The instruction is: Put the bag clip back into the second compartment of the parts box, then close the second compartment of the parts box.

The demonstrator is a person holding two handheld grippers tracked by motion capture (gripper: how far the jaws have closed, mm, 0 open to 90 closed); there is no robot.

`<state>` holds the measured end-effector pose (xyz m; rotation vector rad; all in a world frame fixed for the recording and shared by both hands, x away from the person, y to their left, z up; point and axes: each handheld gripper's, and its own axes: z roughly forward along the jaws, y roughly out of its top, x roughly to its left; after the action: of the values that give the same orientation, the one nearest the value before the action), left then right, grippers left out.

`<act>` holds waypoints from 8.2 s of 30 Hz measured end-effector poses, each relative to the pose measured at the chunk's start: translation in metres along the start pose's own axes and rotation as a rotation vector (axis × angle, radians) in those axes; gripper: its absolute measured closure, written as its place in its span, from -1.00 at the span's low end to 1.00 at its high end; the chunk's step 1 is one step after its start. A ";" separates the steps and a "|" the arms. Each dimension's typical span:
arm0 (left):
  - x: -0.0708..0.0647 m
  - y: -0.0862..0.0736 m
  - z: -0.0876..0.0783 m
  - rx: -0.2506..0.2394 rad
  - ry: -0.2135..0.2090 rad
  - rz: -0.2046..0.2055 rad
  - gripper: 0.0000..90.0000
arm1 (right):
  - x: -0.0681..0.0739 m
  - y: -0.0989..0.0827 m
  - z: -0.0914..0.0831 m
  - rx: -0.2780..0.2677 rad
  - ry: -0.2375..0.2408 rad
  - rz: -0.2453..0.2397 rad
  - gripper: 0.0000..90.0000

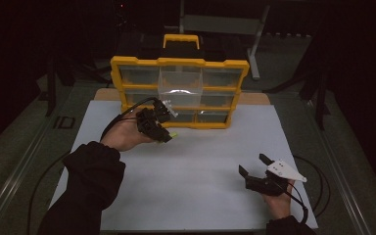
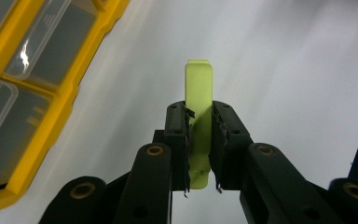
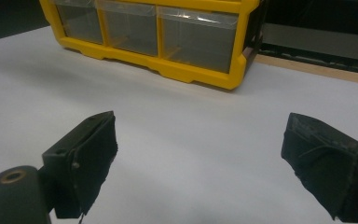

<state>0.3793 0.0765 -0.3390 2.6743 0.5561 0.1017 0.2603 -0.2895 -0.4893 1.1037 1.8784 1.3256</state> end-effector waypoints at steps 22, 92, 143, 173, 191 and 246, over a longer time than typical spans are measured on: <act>0.004 0.022 -0.029 0.005 0.007 0.098 0.76 | 0.000 0.000 0.000 -0.001 0.001 0.004 -0.77; 0.063 0.087 -0.116 -0.103 0.115 -0.154 0.75 | 0.002 0.000 0.002 0.006 0.004 -0.001 -0.77; 0.037 0.069 -0.102 -0.100 0.162 -0.093 -0.97 | 0.003 0.000 0.002 0.008 0.003 -0.003 -0.77; 0.025 0.035 -0.094 -0.097 0.133 -0.080 -0.95 | 0.003 -0.001 0.003 0.011 0.004 -0.003 -0.77; 0.024 0.016 -0.081 -0.056 0.090 -0.068 -0.65 | 0.003 -0.001 0.003 0.011 0.002 -0.006 -0.77; 0.014 0.041 -0.045 -0.174 0.141 -0.048 1.00 | 0.003 -0.001 0.003 0.016 0.001 -0.013 -0.77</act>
<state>0.4001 0.0647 -0.2817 2.4961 0.6247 0.3130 0.2612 -0.2852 -0.4912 1.0976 1.8970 1.3059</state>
